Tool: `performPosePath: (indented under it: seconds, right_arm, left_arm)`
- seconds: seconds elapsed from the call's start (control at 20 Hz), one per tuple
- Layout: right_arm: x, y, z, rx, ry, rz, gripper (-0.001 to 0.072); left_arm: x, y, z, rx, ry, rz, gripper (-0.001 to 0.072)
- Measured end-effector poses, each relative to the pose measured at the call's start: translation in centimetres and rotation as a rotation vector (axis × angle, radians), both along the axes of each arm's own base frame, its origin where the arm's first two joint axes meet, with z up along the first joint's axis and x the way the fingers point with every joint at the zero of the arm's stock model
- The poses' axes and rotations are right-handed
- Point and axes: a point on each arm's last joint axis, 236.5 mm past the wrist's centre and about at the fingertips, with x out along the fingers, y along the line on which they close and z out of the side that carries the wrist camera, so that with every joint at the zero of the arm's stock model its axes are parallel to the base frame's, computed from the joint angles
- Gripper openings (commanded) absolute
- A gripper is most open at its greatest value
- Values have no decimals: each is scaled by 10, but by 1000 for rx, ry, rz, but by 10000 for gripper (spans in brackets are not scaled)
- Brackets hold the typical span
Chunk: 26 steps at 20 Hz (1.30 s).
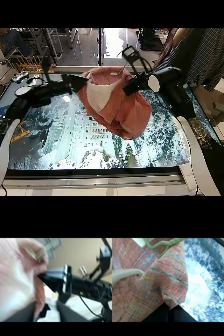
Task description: Fold the clothes and pants, and hang the long-sleeved shirts on hangers.
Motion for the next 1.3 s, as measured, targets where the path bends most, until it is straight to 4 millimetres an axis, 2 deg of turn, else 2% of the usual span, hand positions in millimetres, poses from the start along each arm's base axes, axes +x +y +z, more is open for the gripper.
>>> performPosePath:
  seconds: [0.2,0.35,0.5,0.6,0.7,0.75,0.85,0.95,1.05,1.15,1.3]
  right_arm:
    - [6,-12,51,213,-101,-158,12]
    - [5,-44,94,282,-204,-265,12]
    - [-4,-109,138,286,-323,-427,13]
    - [-21,-172,159,251,-376,-581,13]
    - [-53,-247,168,178,-390,-784,13]
    - [-78,-288,171,135,-386,-906,13]
    - [-139,-366,179,66,-387,-1159,13]
    - [-205,-429,189,23,-406,-1397,12]
    - [-264,-477,211,-13,-487,-1577,12]
    - [-311,-513,240,-52,-625,-1694,13]
    - [-363,-551,282,-79,-888,-1792,13]
  left_arm:
    - [-54,-63,24,12,-77,-128,435]
    - [-107,-92,41,7,-143,-267,433]
    - [-157,-100,55,-1,-199,-418,421]
    - [-187,-97,63,-6,-233,-507,420]
    - [-212,-92,68,-9,-259,-591,421]
    - [-222,-90,69,-9,-269,-624,421]
    - [-237,-84,69,-9,-279,-684,421]
    - [-252,-77,67,-9,-284,-753,421]
    - [-269,-68,65,-7,-285,-831,421]
    - [-280,-61,63,-5,-285,-888,421]
    - [-288,-54,62,-3,-283,-931,421]
